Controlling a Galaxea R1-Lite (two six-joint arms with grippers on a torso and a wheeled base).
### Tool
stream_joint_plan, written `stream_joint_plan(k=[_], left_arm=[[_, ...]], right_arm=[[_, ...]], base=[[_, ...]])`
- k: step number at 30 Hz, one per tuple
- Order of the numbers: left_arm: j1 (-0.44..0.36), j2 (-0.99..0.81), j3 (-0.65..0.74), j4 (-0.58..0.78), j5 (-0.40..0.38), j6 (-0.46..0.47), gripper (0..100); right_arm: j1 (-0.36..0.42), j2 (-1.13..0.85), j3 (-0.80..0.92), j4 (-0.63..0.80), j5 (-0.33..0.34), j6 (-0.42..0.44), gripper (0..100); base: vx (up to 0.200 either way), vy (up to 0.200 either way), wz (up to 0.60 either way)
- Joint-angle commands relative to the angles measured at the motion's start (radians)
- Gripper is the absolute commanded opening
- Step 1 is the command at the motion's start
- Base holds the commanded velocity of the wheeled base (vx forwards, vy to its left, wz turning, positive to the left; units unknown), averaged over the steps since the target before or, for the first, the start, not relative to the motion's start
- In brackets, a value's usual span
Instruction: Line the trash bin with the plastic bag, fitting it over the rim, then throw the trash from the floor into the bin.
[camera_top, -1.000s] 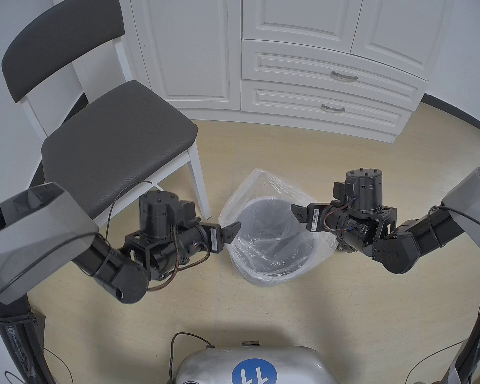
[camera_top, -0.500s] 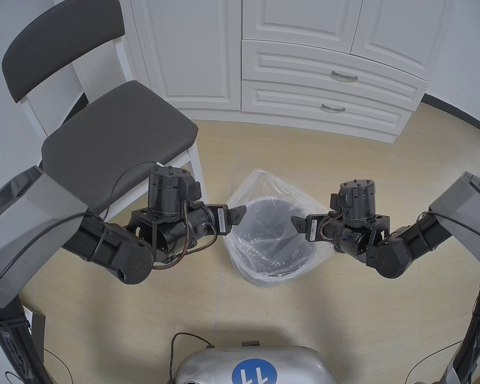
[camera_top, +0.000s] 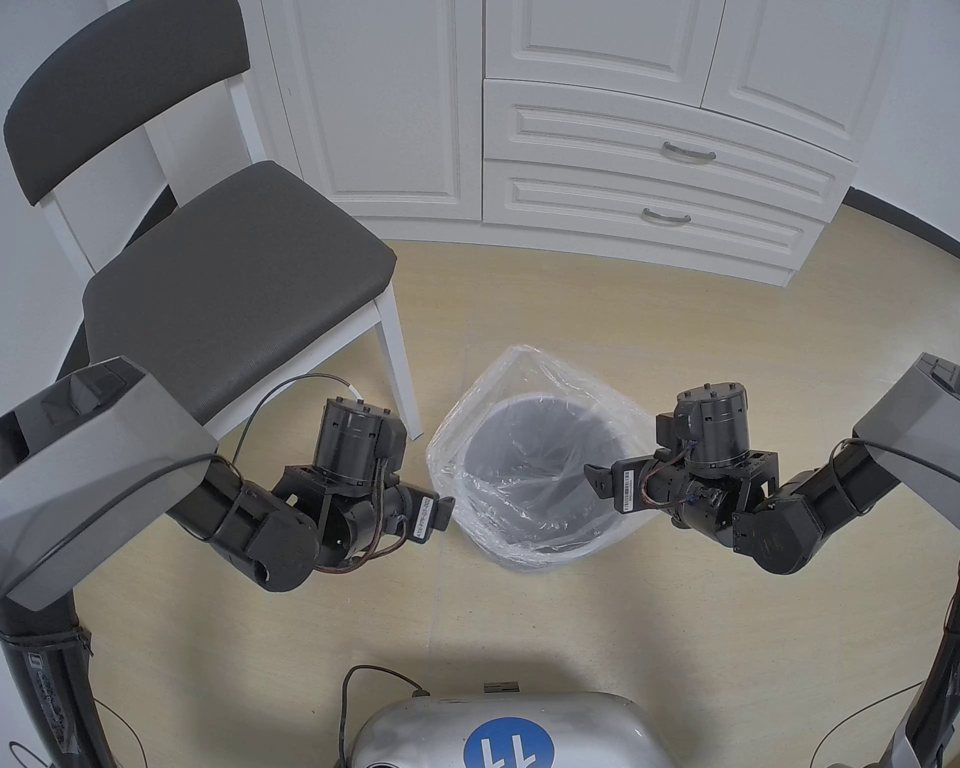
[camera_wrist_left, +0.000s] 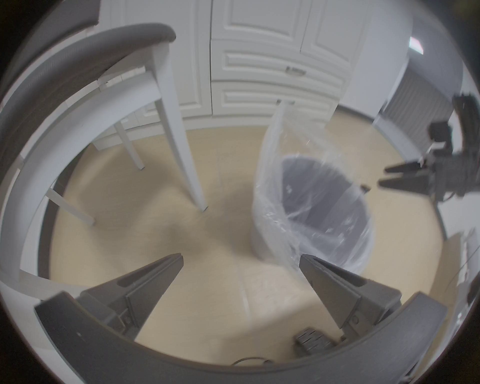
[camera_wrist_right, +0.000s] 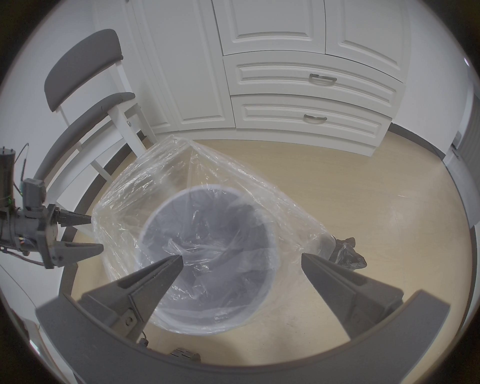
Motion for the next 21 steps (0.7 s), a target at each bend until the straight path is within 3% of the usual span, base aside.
stream_joint_plan(k=[1, 12, 21], left_arm=[[0.029, 0.011, 0.026, 0.038, 0.021, 0.029, 100], [0.06, 0.009, 0.037, 0.099, 0.015, 0.083, 100], [0.14, -0.014, 0.04, 0.096, 0.007, 0.136, 100]], right_arm=[[-0.002, 0.0, 0.012, 0.001, -0.001, -0.01, 100], [-0.006, -0.006, 0.026, -0.001, -0.007, -0.027, 100], [-0.004, -0.022, 0.04, -0.001, -0.007, -0.039, 100]], base=[[0.0, 0.0, 0.0], [0.0, 0.0, 0.0], [0.0, 0.0, 0.0]])
